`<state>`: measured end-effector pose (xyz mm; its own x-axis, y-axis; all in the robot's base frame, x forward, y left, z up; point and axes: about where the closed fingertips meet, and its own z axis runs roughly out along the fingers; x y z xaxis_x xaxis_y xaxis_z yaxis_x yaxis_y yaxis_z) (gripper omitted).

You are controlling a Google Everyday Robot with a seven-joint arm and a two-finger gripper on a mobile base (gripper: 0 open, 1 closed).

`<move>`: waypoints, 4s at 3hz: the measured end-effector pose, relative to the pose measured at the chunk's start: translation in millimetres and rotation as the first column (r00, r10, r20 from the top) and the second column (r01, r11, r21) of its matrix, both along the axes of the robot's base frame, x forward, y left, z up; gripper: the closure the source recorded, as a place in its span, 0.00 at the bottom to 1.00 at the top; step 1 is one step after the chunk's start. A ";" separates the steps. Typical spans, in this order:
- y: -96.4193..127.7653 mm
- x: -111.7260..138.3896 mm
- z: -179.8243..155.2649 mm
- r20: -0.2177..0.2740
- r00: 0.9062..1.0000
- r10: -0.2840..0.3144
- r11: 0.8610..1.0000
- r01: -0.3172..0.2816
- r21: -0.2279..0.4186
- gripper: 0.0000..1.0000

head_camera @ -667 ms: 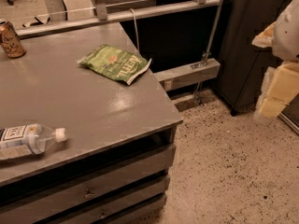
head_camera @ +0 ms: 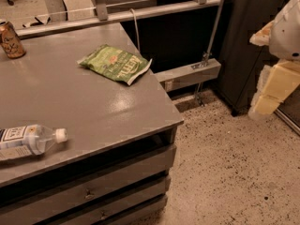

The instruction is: Move green jalapeno chip bag near blue plastic bottle

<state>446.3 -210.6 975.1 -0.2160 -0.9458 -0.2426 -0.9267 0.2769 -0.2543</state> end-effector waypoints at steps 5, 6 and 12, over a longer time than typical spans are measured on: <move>195.1 225.9 -37.3 0.147 0.988 0.050 0.862 -0.118 0.494 0.00; 244.3 240.5 -50.1 0.128 0.988 0.084 0.805 -0.143 0.576 0.00; 311.4 264.0 -126.8 0.056 0.990 0.132 0.722 -0.134 0.679 0.42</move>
Offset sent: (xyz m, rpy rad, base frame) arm 0.1649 0.1057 -0.0191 0.3663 -0.1731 0.0431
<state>710.3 100.7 848.3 -0.0989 -0.5462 -0.8318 -0.9668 0.2507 -0.0497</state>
